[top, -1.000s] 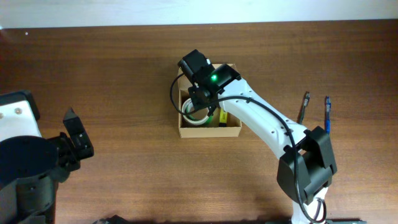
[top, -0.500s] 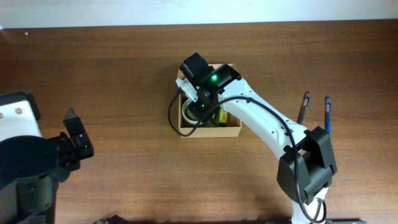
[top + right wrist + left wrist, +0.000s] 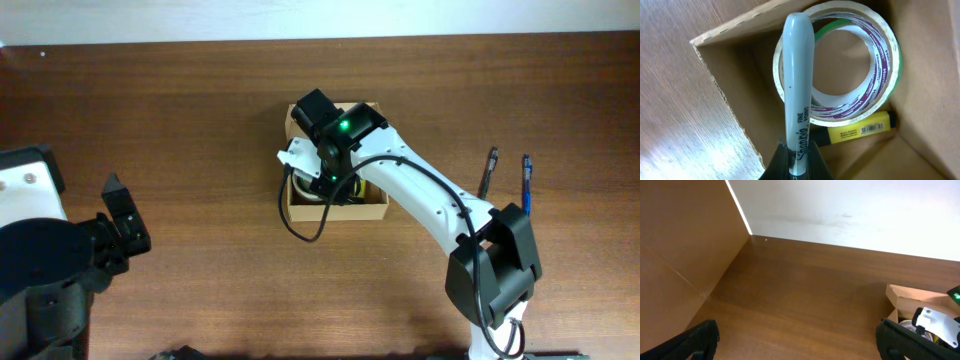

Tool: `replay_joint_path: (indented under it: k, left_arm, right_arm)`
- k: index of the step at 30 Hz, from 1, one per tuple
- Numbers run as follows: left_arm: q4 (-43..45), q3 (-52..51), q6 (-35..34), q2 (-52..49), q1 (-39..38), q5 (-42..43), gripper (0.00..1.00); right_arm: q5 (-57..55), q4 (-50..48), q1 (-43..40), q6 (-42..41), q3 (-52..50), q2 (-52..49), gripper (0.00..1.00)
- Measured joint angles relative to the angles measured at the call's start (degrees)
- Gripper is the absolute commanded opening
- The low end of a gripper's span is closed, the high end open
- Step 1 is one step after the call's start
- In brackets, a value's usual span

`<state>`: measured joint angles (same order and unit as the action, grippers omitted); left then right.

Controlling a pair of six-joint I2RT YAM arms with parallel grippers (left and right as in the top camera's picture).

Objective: Pack container
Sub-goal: 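Lower the black marker into the box beside the tape and release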

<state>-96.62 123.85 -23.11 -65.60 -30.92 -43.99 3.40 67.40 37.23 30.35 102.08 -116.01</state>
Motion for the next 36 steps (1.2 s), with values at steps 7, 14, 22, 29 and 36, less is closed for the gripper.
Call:
replay_joint_path:
  k: [7,14,22,29,36]
  left_arm:
    - [0.0,0.0,0.0,0.0,0.0,0.0,1.00]
    - [0.0,0.0,0.0,0.0,0.0,0.0,0.99]
    - [0.0,0.0,0.0,0.0,0.0,0.0,0.99]
    - [0.0,0.0,0.0,0.0,0.0,0.0,0.99]
    - [0.0,0.0,0.0,0.0,0.0,0.0,0.99]
  right_arm:
    - [1.9,1.0,0.0,7.6,0.0,0.0,0.04]
    - [2.7,1.1,-0.2,13.0,0.0,0.0,0.04]
    - [7.0,1.4,-4.2,16.3,0.0,0.0,0.04]
    - [11.2,1.3,-9.2,16.8,-1.0,0.0,0.04]
    - [13.2,0.0,-9.7,16.9,-4.6,0.0,0.04]
